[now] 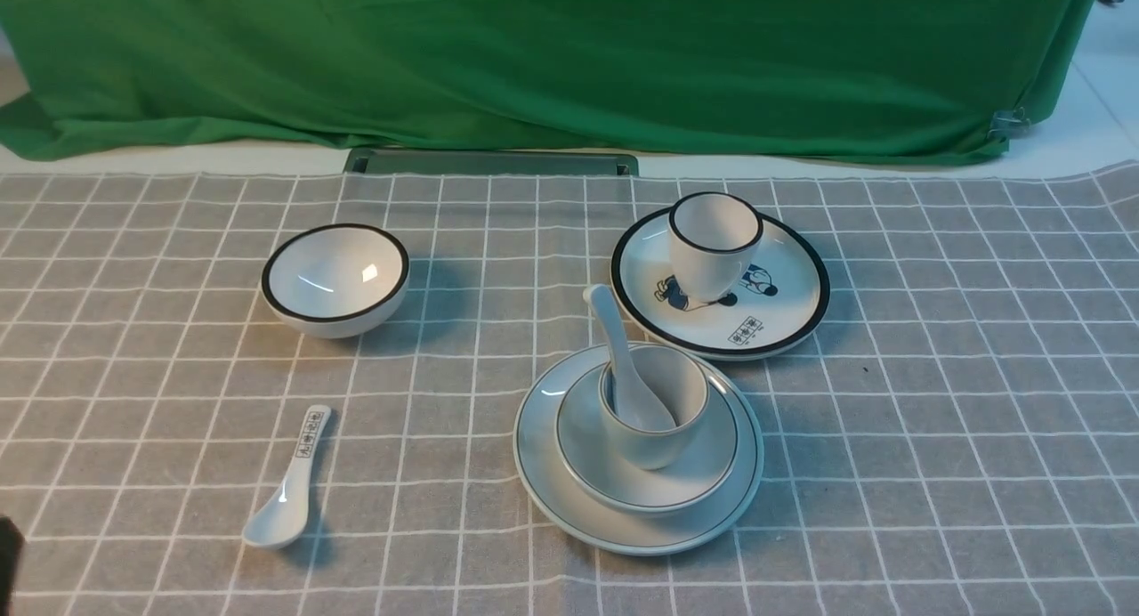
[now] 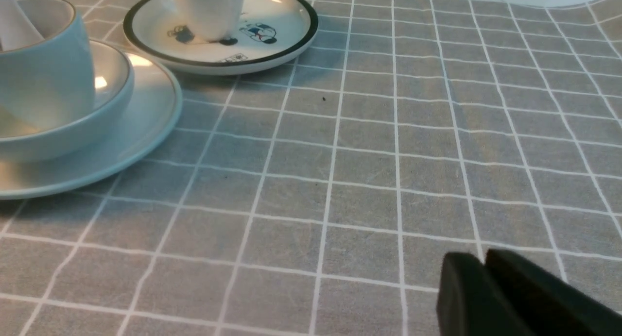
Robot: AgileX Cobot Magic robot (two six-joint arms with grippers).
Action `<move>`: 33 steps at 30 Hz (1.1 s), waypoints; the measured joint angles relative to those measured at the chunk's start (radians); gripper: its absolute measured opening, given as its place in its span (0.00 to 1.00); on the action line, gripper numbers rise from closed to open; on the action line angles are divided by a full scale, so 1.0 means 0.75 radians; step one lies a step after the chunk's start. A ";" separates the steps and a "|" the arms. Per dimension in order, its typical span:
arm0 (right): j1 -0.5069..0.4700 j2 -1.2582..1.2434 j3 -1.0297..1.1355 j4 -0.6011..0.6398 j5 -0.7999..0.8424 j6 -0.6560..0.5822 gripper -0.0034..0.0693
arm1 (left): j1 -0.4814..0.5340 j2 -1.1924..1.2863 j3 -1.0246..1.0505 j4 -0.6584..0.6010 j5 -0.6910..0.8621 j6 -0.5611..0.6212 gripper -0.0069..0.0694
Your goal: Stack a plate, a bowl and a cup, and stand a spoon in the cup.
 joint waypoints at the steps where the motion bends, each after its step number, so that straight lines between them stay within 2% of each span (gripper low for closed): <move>1: 0.000 0.000 0.000 0.000 0.000 0.000 0.17 | 0.000 0.000 0.000 -0.001 0.026 0.000 0.11; 33: 0.000 0.000 0.000 0.000 0.001 -0.001 0.25 | 0.001 0.000 0.000 0.027 0.036 0.000 0.11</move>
